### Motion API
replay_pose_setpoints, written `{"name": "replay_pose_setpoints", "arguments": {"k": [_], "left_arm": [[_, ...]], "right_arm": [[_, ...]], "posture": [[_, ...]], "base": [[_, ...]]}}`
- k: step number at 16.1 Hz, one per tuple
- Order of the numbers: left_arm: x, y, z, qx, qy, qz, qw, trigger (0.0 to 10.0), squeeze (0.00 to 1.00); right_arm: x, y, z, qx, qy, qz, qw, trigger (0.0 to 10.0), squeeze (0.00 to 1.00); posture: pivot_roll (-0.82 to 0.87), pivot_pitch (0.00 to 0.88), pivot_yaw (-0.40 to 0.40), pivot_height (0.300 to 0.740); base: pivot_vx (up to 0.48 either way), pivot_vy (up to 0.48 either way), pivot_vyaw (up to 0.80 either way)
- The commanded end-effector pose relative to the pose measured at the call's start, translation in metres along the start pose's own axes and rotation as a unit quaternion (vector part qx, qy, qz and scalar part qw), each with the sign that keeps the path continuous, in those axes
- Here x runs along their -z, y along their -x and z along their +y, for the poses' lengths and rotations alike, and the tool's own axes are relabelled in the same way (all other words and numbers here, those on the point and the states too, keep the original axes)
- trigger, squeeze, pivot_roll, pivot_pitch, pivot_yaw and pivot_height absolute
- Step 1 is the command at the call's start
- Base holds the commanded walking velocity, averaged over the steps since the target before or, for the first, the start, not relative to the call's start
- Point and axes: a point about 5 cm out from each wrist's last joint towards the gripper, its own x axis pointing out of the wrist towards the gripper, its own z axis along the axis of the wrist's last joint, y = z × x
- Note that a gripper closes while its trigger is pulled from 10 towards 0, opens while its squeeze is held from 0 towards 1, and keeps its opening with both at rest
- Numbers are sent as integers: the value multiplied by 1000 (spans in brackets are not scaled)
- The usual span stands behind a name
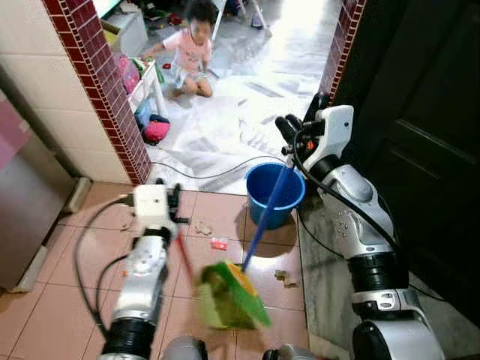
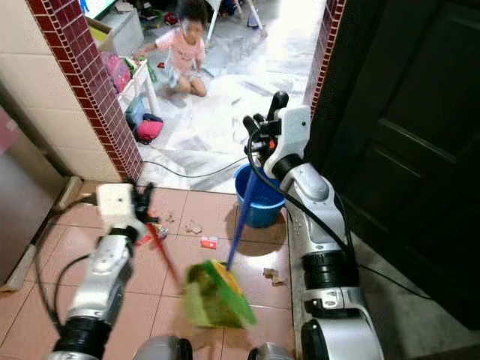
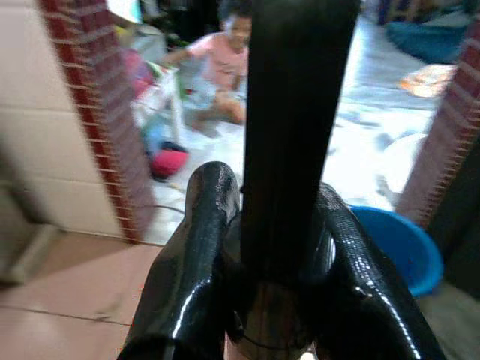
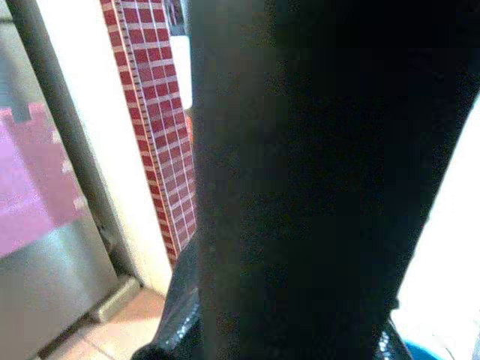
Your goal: Sweep floor
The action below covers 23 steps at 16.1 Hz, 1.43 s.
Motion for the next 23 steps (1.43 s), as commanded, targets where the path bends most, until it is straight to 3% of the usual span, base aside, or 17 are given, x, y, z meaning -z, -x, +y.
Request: {"name": "replay_pose_setpoints", "arguments": {"k": [1, 2, 3, 4, 5, 9, 12, 15, 17, 19, 20, 23], "left_arm": [[-9, -1, 11, -23, -26, -22, 999, 10000, 0], [-7, 0, 14, -28, -36, -19, 999, 10000, 0], [-5, 2, 15, -30, -36, -15, 999, 10000, 0], [-4, 4, 14, -30, -33, -14, 999, 10000, 0], [-3, 4, 13, -29, -31, -14, 999, 10000, 0], [0, 7, 8, -22, -18, -7, 1000, 10000, 0], [1, 7, 3, -11, -13, -4, 1000, 10000, 0], [-1, 5, 2, -7, -11, -6, 1000, 10000, 0], [-1, 4, 2, -7, -9, -5, 1000, 10000, 0], [-1, 4, 1, -6, -7, -5, 1000, 10000, 0], [-3, 3, -1, -2, -4, -7, 1000, 10000, 0], [-2, 2, -2, -2, -1, -7, 1000, 10000, 0]], "right_arm": [[-32, -4, 2, 2, 26, -78, 997, 10000, 0], [-40, -4, 1, 9, 45, -97, 994, 10000, 0], [-52, -4, -3, 25, 110, -120, 986, 10000, 0], [-56, -2, -6, 37, 144, -127, 981, 10000, 0], [-56, -1, -10, 46, 156, -127, 978, 10000, 0], [-36, 18, -28, 90, 219, -100, 966, 10000, 0], [-4, 31, -39, 125, 213, -59, 967, 10000, 0], [25, 40, -38, 124, 232, -21, 965, 10000, 0], [39, 42, -38, 126, 222, 0, 967, 10000, 0], [59, 43, -36, 138, 179, 35, 973, 10000, 0], [60, 38, -30, 140, 133, 26, 981, 10000, 0], [52, 32, -24, 134, 67, 9, 989, 10000, 0]], "posture": [[-55, 0, 35, 740], [-53, 0, 35, 740], [-51, 0, 33, 740], [-51, 0, 33, 740], [-51, 0, 33, 740], [-49, 0, 34, 740], [-54, 0, 45, 740], [-46, 0, 48, 740], [-46, 0, 48, 740], [-46, 0, 48, 740], [-42, 0, 47, 740], [-48, 0, 46, 740]], "base": [[0, 0, 0], [0, 0, 0], [0, 0, 0], [0, 0, 0], [0, 0, 0], [0, 0, 0], [0, 0, 0], [0, 0, 0], [0, 0, 0], [0, 0, 0], [0, 0, 0], [0, 0, 0]]}}
